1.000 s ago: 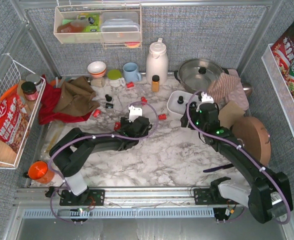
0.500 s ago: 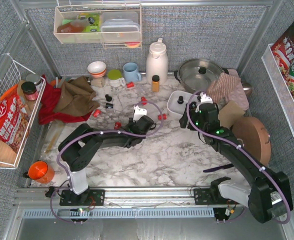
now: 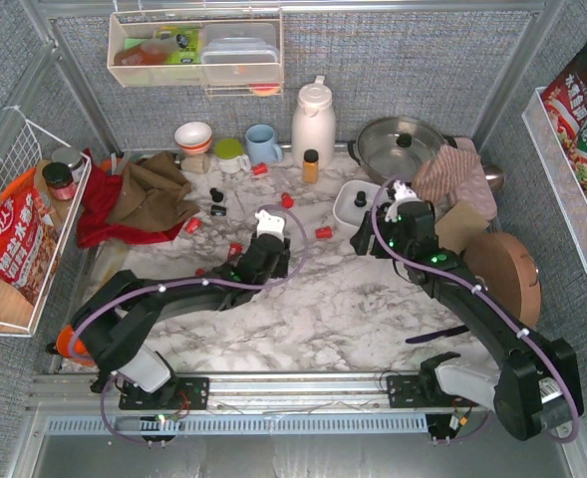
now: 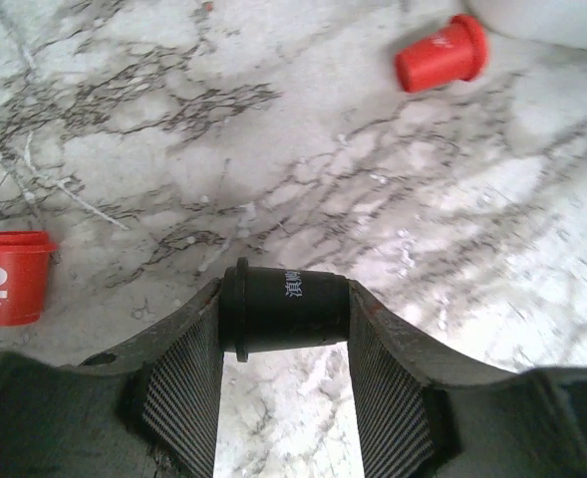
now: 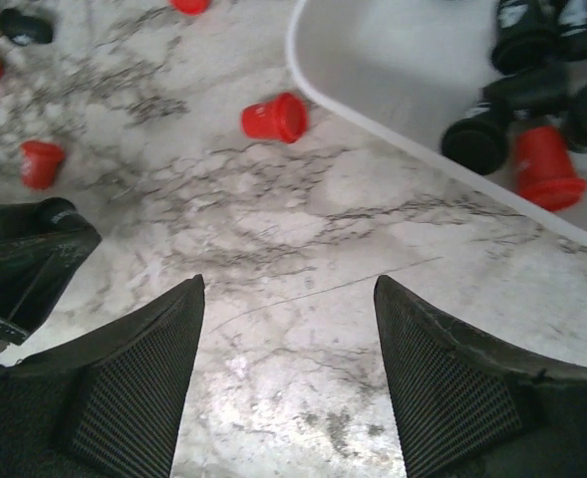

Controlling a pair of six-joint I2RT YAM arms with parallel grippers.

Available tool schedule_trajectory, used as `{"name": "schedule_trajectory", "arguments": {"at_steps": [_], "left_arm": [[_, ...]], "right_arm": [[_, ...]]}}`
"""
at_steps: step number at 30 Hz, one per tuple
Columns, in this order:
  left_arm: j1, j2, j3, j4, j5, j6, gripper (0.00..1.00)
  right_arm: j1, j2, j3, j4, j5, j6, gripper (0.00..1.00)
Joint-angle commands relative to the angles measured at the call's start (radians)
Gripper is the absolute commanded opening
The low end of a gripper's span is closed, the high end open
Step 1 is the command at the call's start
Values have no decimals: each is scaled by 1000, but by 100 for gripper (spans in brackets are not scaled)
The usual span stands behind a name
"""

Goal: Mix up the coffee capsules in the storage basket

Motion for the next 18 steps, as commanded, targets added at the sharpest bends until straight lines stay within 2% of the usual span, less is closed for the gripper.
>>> {"name": "schedule_trajectory", "arguments": {"at_steps": [1, 4, 8, 13, 18], "left_arm": [[-7, -103, -126, 320, 181, 123, 39], [-38, -161, -242, 561, 258, 233, 39], [-98, -182, -365, 827, 313, 395, 39], [-172, -129, -413, 1015, 384, 605, 40], [-216, -28, -456, 1290, 454, 729, 39]], "right_arm": [[2, 16, 24, 41, -199, -7, 72], [15, 25, 31, 57, -310, 0, 70], [65, 30, 34, 61, -377, -21, 67], [144, 45, 57, 37, -449, -50, 65], [222, 21, 53, -17, -412, -71, 61]]}}
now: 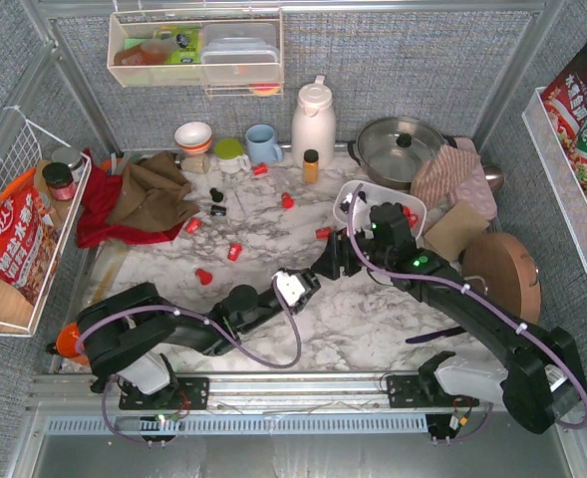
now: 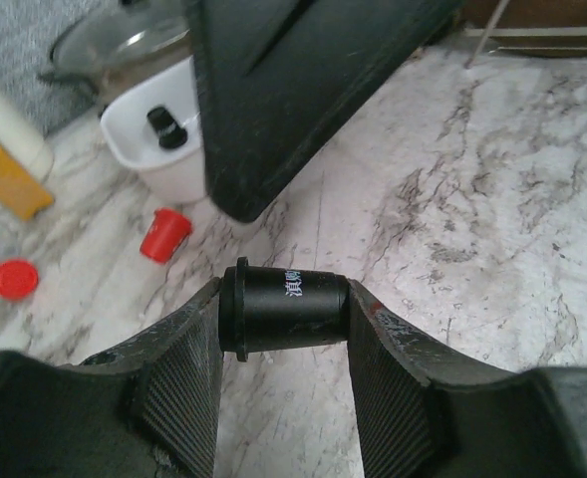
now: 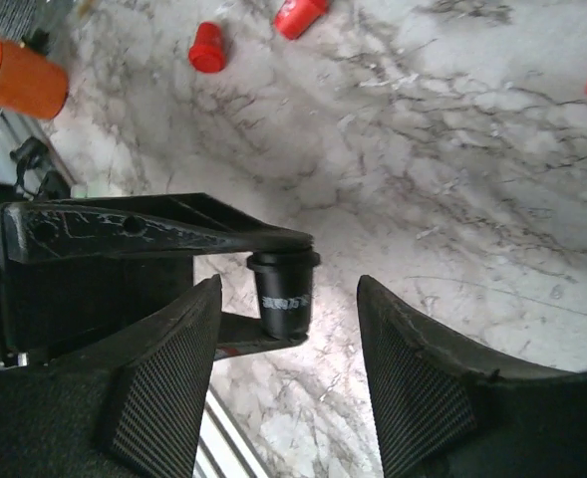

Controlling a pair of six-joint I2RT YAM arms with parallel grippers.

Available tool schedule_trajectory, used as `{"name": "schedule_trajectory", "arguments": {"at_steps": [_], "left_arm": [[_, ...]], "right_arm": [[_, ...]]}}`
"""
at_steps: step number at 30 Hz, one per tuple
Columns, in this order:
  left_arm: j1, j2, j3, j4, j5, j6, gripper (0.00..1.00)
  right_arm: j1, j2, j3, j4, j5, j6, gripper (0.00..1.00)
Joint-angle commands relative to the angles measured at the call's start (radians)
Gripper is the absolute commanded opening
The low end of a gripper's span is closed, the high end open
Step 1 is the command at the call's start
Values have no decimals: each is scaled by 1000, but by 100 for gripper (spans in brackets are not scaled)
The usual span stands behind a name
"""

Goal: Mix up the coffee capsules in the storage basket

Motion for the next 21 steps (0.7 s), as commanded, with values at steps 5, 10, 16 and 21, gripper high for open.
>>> {"name": "schedule_trajectory", "arguments": {"at_steps": [5, 10, 16, 21], "left_arm": [[-27, 87, -36, 419, 102, 188, 38], [-31, 87, -35, 423, 107, 189, 37], [-44, 86, -24, 423, 128, 189, 37], [-53, 85, -23, 423, 126, 191, 36]], "right_arm": [[76, -78, -10, -119, 34, -62, 60], [90, -121, -36, -157, 81, -77, 58], [102, -120, -37, -123, 80, -53, 55], [123, -122, -37, -91, 79, -29, 51]]}}
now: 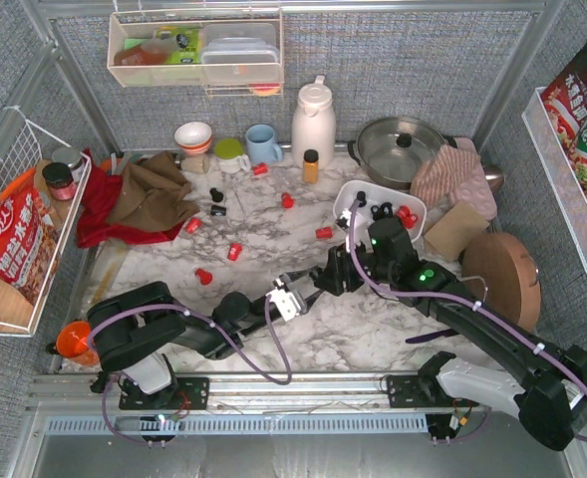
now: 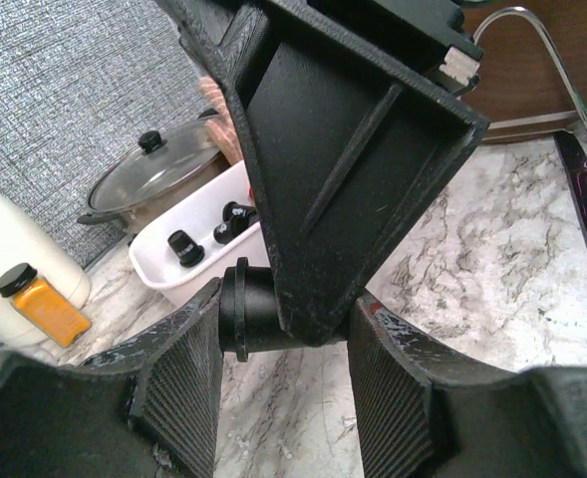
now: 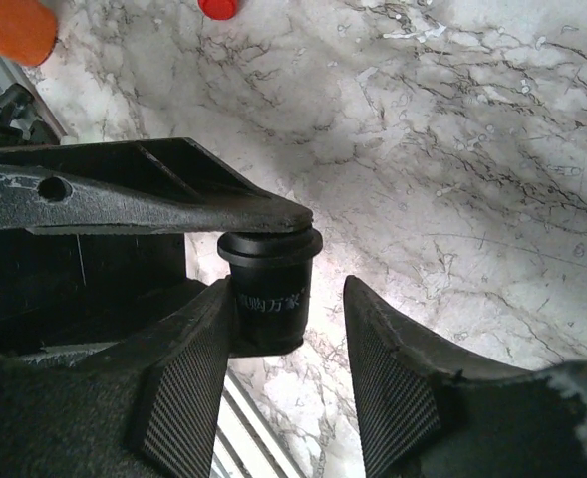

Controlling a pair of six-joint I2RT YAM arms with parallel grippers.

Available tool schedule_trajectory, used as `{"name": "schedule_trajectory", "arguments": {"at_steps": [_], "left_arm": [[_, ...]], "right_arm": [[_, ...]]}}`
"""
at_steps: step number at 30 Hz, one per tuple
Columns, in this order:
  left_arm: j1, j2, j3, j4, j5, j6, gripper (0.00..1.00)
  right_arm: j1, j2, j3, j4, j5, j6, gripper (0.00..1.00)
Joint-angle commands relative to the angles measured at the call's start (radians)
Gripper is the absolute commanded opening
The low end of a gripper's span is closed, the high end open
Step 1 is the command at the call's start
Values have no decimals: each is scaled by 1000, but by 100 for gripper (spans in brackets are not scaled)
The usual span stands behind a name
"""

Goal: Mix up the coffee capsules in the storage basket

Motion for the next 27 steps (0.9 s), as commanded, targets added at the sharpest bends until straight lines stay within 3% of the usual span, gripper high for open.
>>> {"name": "schedule_trajectory", "arguments": {"at_steps": [1, 6, 12, 13, 14, 15, 22, 27], "left_arm": [[-8, -2, 7, 69, 17, 4, 36], [-16, -5, 8, 70, -24, 4, 37], [-16, -19, -5, 69, -234, -61, 70], [-16, -22, -10, 69, -246, -65, 77], [-15, -26, -15, 69, -251, -73, 95], [-16, -27, -19, 70, -254, -81, 99], [-16, -36, -47, 65, -386, -212, 99], [-16, -58, -38, -38, -612, -373, 99]], "right_arm": [[16, 1, -1, 38, 16, 20, 50], [31, 17, -2, 36, 26, 32, 40], [31, 19, -1, 29, 100, 58, 11], [31, 24, 3, 30, 120, 65, 7], [31, 30, 5, 29, 146, 72, 3], [32, 38, 11, 28, 180, 76, 0], [-43, 148, 76, 49, 571, 37, 0], [-159, 252, 123, 124, 777, 16, 0]]}}
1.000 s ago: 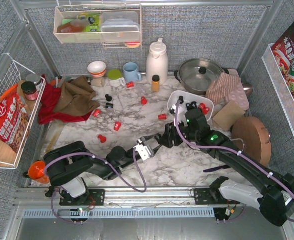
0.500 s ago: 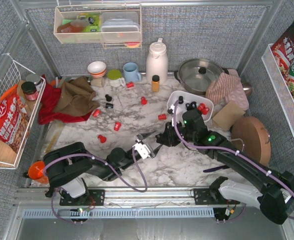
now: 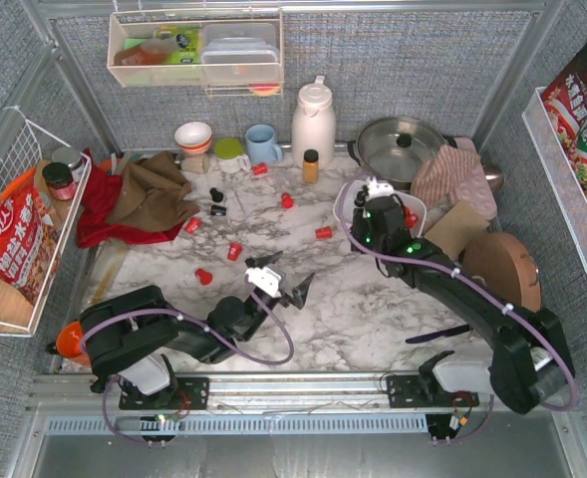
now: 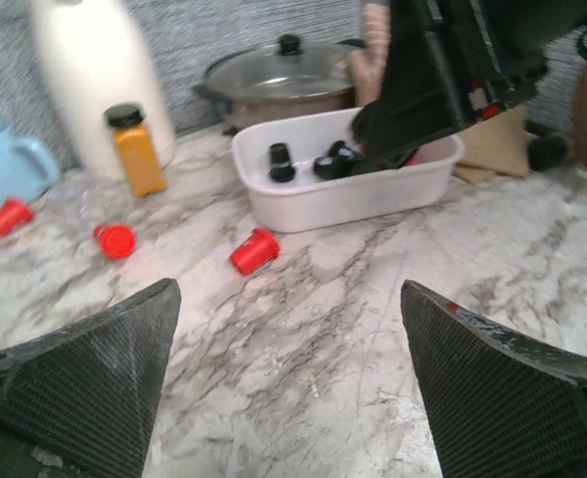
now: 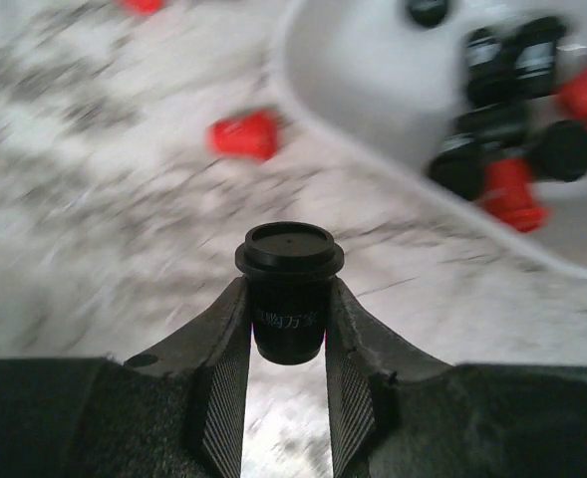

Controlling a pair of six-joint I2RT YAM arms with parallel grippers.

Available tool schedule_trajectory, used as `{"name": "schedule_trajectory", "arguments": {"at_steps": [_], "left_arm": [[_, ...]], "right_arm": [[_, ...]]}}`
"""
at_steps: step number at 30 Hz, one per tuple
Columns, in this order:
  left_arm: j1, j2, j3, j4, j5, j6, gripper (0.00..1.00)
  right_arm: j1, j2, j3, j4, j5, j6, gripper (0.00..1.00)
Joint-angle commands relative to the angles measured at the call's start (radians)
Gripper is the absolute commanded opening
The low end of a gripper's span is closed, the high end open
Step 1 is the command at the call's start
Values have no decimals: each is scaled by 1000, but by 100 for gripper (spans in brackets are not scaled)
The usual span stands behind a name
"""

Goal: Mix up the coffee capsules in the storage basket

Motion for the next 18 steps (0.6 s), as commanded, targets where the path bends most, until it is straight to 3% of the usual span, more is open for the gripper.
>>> {"name": "schedule_trajectory", "arguments": {"at_steps": [1, 5, 7, 10, 13, 15, 18], "left_arm": [[1, -32, 22, -100, -241, -183, 99], [10, -92, 187, -562, -311, -282, 99], [20, -72, 321, -844, -337, -325, 99], [36, 9, 469, -1075, -344, -321, 99], [68, 97, 590, -1204, -335, -339, 99], [95, 147, 663, -1259, -309, -361, 99], [126, 201, 722, -1272, -271, -377, 99]], "right_arm": [[-98, 85, 47, 87, 232, -17, 0], [-208, 209, 123, 109, 208, -5, 1], [-238, 275, 177, 111, 194, -9, 15], [-270, 364, 255, 82, 174, -8, 36], [-286, 422, 299, 59, 146, -1, 62], [-289, 421, 302, 57, 142, -1, 72], [-291, 391, 272, 68, 141, -1, 78]]}}
